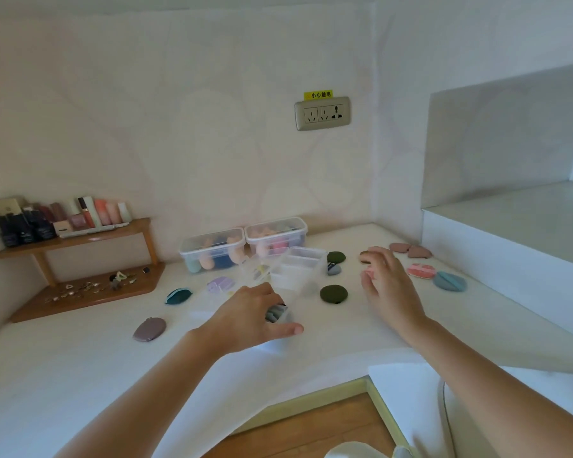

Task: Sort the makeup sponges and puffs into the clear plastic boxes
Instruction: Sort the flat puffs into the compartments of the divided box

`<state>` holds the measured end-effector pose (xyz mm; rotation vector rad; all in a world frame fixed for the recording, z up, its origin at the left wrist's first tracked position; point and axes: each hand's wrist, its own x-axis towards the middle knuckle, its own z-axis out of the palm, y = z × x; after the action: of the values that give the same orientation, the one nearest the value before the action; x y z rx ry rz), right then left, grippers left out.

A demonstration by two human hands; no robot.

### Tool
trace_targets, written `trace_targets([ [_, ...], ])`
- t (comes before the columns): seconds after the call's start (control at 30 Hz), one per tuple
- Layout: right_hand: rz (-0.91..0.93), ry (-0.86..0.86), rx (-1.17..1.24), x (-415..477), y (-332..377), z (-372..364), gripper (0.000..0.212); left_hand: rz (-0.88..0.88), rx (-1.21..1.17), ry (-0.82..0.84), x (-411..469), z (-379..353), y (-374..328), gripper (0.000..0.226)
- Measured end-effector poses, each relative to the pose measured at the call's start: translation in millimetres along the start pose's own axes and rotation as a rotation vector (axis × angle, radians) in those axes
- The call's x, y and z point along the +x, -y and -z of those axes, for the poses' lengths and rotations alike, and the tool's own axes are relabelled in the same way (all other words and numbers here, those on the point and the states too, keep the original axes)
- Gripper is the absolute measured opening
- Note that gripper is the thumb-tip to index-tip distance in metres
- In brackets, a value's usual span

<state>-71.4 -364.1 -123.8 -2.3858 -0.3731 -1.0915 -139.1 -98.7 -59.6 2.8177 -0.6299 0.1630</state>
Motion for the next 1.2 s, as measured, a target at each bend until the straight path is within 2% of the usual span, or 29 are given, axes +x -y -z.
trace_targets([
  [0.07,-0.111,-0.03,-0.17,0,-25,10,0.033,0.027,-0.016,-0.022,0,0,-3,0.063],
  [0.17,-0.483,0.141,-0.351,-2,-52,26,0.045,0.049,-0.031,-0.05,0,-1,-5,0.061],
  [0.23,-0.684,0.265,-0.376,-3,-66,36,0.037,0.047,-0.025,-0.048,-1,-2,-5,0.058],
  [0.27,-0.695,0.294,-0.368,-5,-71,39,0.032,0.047,-0.027,-0.045,-1,-2,-5,0.057],
  [0.43,-0.595,0.223,-0.383,-7,-78,46,0.027,0.071,-0.024,0.005,-2,1,-8,0.067],
  [0.6,-0.527,0.082,-0.321,-7,-73,46,0.024,0.087,0.034,0.012,-2,2,-8,0.063],
  [0.73,-0.411,-0.083,-0.36,-8,-66,46,0.015,0.047,0.089,-0.001,-3,5,-6,0.081],
  [0.83,-0.316,-0.195,-0.232,-3,-55,47,0.007,-0.005,0.153,0.036,0,10,-4,0.093],
  [0.93,-0.206,-0.125,0.06,8,-28,49,0.009,-0.013,0.163,0.106,3,12,1,0.089],
  [1.07,-0.183,-0.006,0.378,27,29,47,0.013,-0.033,0.134,0.128,3,13,6,0.083],
  [1.2,-0.152,0.153,0.495,33,81,36,0.014,-0.028,0.113,0.108,0,10,13,0.081],
])
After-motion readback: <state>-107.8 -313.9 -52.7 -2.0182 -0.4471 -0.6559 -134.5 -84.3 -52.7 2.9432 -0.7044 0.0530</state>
